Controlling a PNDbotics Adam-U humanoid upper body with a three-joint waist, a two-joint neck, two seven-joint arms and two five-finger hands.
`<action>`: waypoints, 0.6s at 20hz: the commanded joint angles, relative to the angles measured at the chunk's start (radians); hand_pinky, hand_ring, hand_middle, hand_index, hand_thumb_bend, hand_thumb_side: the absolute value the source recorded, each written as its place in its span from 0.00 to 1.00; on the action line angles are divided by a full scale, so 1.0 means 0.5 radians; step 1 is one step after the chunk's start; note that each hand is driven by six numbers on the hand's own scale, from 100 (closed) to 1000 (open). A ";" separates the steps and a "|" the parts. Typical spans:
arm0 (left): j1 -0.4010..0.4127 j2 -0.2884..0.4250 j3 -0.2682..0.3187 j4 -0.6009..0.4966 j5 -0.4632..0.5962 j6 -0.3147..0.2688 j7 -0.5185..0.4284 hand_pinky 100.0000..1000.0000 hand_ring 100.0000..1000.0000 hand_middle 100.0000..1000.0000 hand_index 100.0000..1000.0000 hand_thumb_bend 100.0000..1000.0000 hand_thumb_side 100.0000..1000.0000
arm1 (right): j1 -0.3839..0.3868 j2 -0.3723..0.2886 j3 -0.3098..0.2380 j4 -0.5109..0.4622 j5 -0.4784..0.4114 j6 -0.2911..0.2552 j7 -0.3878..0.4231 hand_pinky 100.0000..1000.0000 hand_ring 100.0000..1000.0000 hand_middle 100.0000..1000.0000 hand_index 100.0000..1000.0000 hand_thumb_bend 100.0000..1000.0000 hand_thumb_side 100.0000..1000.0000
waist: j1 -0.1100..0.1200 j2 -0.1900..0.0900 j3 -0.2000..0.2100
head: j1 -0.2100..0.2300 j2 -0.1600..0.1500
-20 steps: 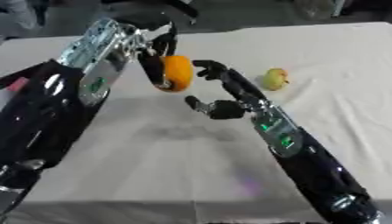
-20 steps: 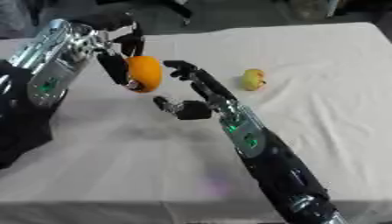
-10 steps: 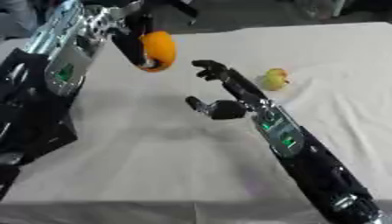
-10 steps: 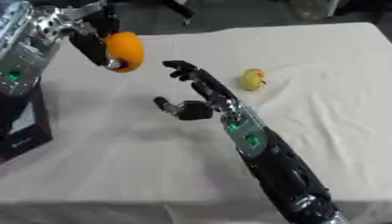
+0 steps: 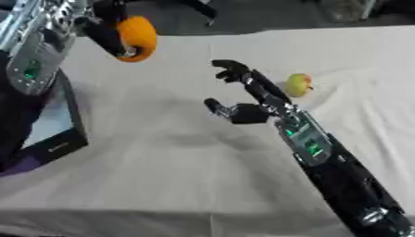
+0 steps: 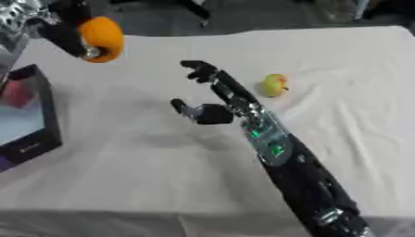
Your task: Pick up the objects with one hand, pass them to the other hand, and then place them into the box on the other side of the table.
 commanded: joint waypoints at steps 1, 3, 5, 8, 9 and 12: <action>-0.008 0.150 0.074 -0.046 0.029 0.035 0.028 0.69 0.44 0.27 0.35 0.41 0.00 | -0.048 -0.042 -0.024 -0.056 -0.028 0.015 -0.017 0.82 0.83 0.92 0.95 0.26 0.37 | -0.026 -0.025 0.005 | 0.045 0.011; 0.020 0.204 0.102 -0.042 0.043 0.053 0.042 0.69 0.44 0.27 0.35 0.40 0.00 | -0.058 -0.058 -0.044 -0.060 -0.052 0.036 -0.034 0.82 0.83 0.92 0.95 0.27 0.33 | -0.030 -0.023 0.006 | 0.079 0.011; 0.046 0.243 0.132 -0.034 0.064 0.073 0.062 0.69 0.43 0.27 0.34 0.37 0.00 | -0.073 -0.079 -0.066 -0.070 -0.073 0.056 -0.054 0.82 0.83 0.92 0.95 0.28 0.29 | -0.035 -0.022 0.006 | 0.126 0.011; 0.071 0.278 0.185 -0.032 0.118 0.113 0.114 0.68 0.43 0.26 0.34 0.33 0.00 | -0.090 -0.107 -0.095 -0.089 -0.114 0.077 -0.075 0.82 0.83 0.92 0.95 0.29 0.23 | -0.046 -0.019 0.005 | 0.220 0.011; 0.075 0.290 0.198 -0.031 0.132 0.125 0.131 0.68 0.43 0.26 0.34 0.33 0.00 | -0.093 -0.115 -0.103 -0.096 -0.128 0.085 -0.079 0.82 0.83 0.92 0.95 0.29 0.23 | -0.048 -0.018 0.004 | 0.250 0.011; 0.086 0.339 0.225 -0.005 0.151 0.148 0.165 0.68 0.43 0.26 0.34 0.34 0.00 | -0.098 -0.135 -0.121 -0.113 -0.166 0.103 -0.088 0.82 0.82 0.92 0.95 0.30 0.19 | -0.053 -0.013 0.002 | 0.339 0.011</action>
